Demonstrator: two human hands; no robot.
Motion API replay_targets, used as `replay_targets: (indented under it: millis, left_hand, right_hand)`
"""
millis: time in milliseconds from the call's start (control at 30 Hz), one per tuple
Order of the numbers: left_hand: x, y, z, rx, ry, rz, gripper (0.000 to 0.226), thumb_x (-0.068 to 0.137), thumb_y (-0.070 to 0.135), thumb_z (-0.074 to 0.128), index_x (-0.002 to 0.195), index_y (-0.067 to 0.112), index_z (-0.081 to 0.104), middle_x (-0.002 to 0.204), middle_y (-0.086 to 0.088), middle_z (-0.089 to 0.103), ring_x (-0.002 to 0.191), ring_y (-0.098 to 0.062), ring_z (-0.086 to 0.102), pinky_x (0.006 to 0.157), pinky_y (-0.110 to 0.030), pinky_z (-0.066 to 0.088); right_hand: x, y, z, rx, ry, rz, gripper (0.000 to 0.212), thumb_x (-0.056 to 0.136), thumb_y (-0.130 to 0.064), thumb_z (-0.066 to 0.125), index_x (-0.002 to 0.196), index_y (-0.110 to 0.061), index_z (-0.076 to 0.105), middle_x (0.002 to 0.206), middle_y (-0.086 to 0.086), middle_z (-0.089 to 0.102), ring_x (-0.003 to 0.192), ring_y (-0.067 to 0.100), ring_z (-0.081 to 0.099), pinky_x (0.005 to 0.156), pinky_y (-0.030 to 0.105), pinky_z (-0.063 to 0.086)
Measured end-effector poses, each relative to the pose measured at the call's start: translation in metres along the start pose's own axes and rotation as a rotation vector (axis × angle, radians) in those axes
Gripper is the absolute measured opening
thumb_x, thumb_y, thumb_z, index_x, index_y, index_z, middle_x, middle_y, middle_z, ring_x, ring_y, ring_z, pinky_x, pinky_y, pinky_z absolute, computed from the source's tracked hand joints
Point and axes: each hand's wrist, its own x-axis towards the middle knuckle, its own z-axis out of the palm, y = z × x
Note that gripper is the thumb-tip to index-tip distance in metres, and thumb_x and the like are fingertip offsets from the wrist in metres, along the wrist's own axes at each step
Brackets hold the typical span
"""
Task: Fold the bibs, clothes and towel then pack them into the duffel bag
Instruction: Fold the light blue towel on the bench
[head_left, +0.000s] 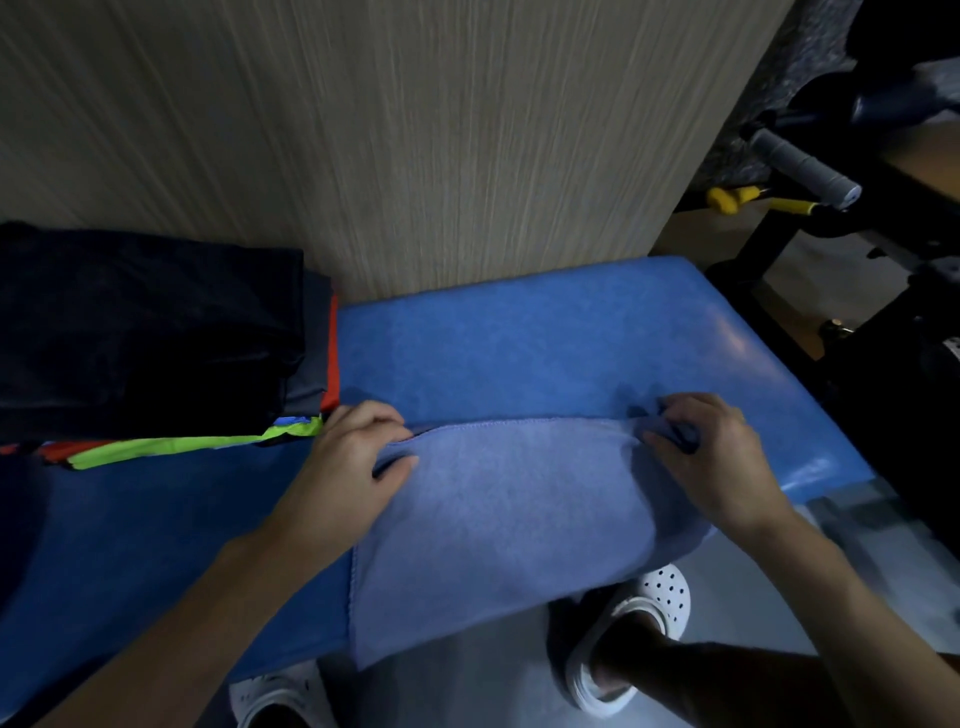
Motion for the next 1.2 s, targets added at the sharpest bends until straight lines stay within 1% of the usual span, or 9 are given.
replay_targets:
  millis: [100, 233, 400, 533, 833, 900, 967, 1033, 1200]
  left_hand:
    - [0.001, 0.003, -0.002, -0.022, -0.046, -0.007, 0.013, 0.086, 0.020, 0.064, 0.093, 0.016, 0.074, 0.107, 0.016, 0.058, 0.103, -0.013, 0.051, 0.097, -0.042, 0.040]
    - [0.002, 0.005, -0.004, -0.064, -0.095, 0.006, 0.013, 0.079, 0.022, 0.059, 0.084, 0.023, 0.071, 0.101, 0.021, 0.058, 0.099, -0.008, 0.058, 0.091, -0.049, 0.045]
    - [0.002, 0.006, -0.004, -0.124, -0.077, -0.014, 0.019, 0.083, 0.008, 0.069, 0.081, 0.027, 0.069, 0.091, 0.016, 0.060, 0.089, -0.008, 0.061, 0.085, -0.040, 0.048]
    - [0.004, 0.009, -0.009, -0.198, -0.053, -0.071, 0.034, 0.080, -0.002, 0.072, 0.075, 0.032, 0.070, 0.087, 0.008, 0.064, 0.083, -0.008, 0.063, 0.075, -0.024, 0.047]
    - [0.001, 0.012, -0.014, -0.329, -0.031, -0.203, 0.027, 0.080, 0.000, 0.073, 0.068, 0.023, 0.075, 0.068, -0.001, 0.069, 0.062, -0.008, 0.060, 0.060, -0.027, 0.046]
    - [-0.003, 0.016, -0.012, -0.355, -0.040, -0.245, 0.026, 0.081, 0.001, 0.074, 0.068, 0.023, 0.076, 0.065, -0.001, 0.070, 0.057, -0.003, 0.057, 0.055, -0.022, 0.044]
    - [-0.006, 0.021, -0.012, -0.388, -0.030, -0.240, 0.030, 0.080, -0.002, 0.075, 0.067, 0.025, 0.077, 0.067, 0.000, 0.072, 0.059, -0.002, 0.059, 0.055, -0.017, 0.044]
    - [-0.007, 0.026, -0.014, -0.436, 0.014, -0.248, 0.037, 0.079, -0.004, 0.076, 0.065, 0.030, 0.077, 0.071, 0.002, 0.073, 0.062, -0.002, 0.063, 0.057, -0.015, 0.046]
    - [-0.007, 0.036, -0.024, -0.524, 0.083, -0.309, 0.029, 0.076, 0.000, 0.082, 0.067, 0.028, 0.078, 0.074, 0.005, 0.075, 0.067, -0.002, 0.067, 0.062, -0.012, 0.050]
  right_hand:
    - [-0.001, 0.004, 0.000, 0.046, -0.010, -0.014, 0.013, 0.080, -0.014, 0.076, 0.084, -0.012, 0.064, 0.091, 0.005, 0.058, 0.090, 0.029, 0.056, 0.079, 0.040, 0.045]
    - [-0.005, 0.007, 0.002, 0.042, 0.036, -0.077, 0.013, 0.081, -0.014, 0.076, 0.085, -0.010, 0.065, 0.095, 0.006, 0.051, 0.091, 0.014, 0.046, 0.076, 0.022, 0.032]
    - [-0.006, 0.008, -0.003, -0.001, 0.057, -0.014, 0.024, 0.082, -0.023, 0.076, 0.075, -0.014, 0.055, 0.073, 0.005, 0.051, 0.068, 0.021, 0.044, 0.060, 0.028, 0.022]
    - [-0.007, 0.006, -0.009, 0.072, 0.057, 0.042, 0.026, 0.081, -0.020, 0.078, 0.071, -0.010, 0.055, 0.064, 0.006, 0.053, 0.065, 0.027, 0.049, 0.057, 0.029, 0.034]
    - [-0.018, 0.007, -0.018, 0.033, -0.015, 0.114, 0.033, 0.083, -0.033, 0.074, 0.067, -0.020, 0.047, 0.060, -0.006, 0.051, 0.071, 0.030, 0.053, 0.066, 0.040, 0.045]
    - [-0.022, 0.005, -0.017, 0.072, -0.009, 0.121, 0.027, 0.082, -0.029, 0.075, 0.072, -0.018, 0.052, 0.063, -0.007, 0.053, 0.071, 0.028, 0.053, 0.066, 0.036, 0.044]
    - [-0.027, 0.001, -0.017, 0.130, 0.027, 0.115, 0.024, 0.081, -0.020, 0.077, 0.074, -0.015, 0.055, 0.062, -0.006, 0.051, 0.065, 0.020, 0.048, 0.058, 0.017, 0.037]
    - [-0.029, 0.000, -0.018, 0.202, 0.070, 0.142, 0.021, 0.080, -0.015, 0.077, 0.074, -0.013, 0.057, 0.063, -0.004, 0.053, 0.062, 0.012, 0.047, 0.056, 0.010, 0.036]
    - [-0.026, 0.003, -0.023, 0.444, 0.136, 0.223, 0.020, 0.078, -0.010, 0.078, 0.071, -0.016, 0.061, 0.061, -0.001, 0.057, 0.058, 0.014, 0.050, 0.055, 0.024, 0.039]
